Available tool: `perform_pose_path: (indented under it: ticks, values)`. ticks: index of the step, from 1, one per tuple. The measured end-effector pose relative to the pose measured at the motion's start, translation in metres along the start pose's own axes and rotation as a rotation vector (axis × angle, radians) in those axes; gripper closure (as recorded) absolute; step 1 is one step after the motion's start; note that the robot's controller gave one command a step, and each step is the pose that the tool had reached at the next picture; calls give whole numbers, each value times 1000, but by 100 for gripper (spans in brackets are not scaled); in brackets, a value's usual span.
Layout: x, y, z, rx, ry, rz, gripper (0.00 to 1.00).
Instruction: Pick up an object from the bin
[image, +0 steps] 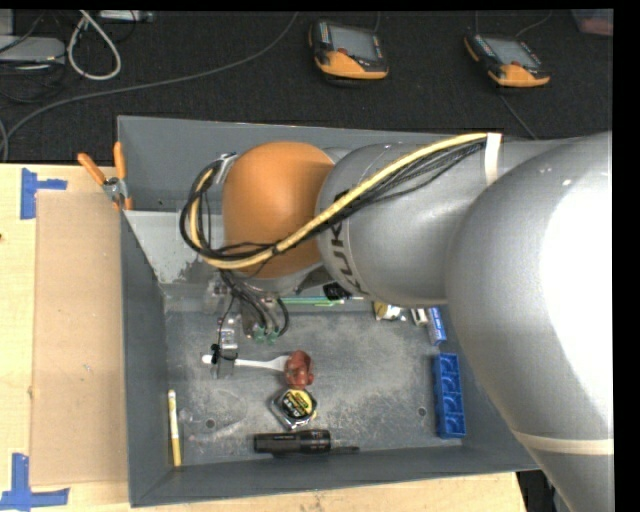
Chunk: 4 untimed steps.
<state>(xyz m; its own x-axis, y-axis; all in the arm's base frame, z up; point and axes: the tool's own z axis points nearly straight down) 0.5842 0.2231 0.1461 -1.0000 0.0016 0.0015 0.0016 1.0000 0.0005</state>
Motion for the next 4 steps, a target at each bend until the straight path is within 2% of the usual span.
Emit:
perform_pose_path:
  ticks: [1, 2, 3, 4]
  values:
    - [5, -81, 58, 0, 3, -19, 0]
    - [6, -123, 71, -3, -7, -21, 0]
    - [4, -111, 75, -4, -3, -14, 0]
    - [11, -71, 76, -5, -6, 176, 0]
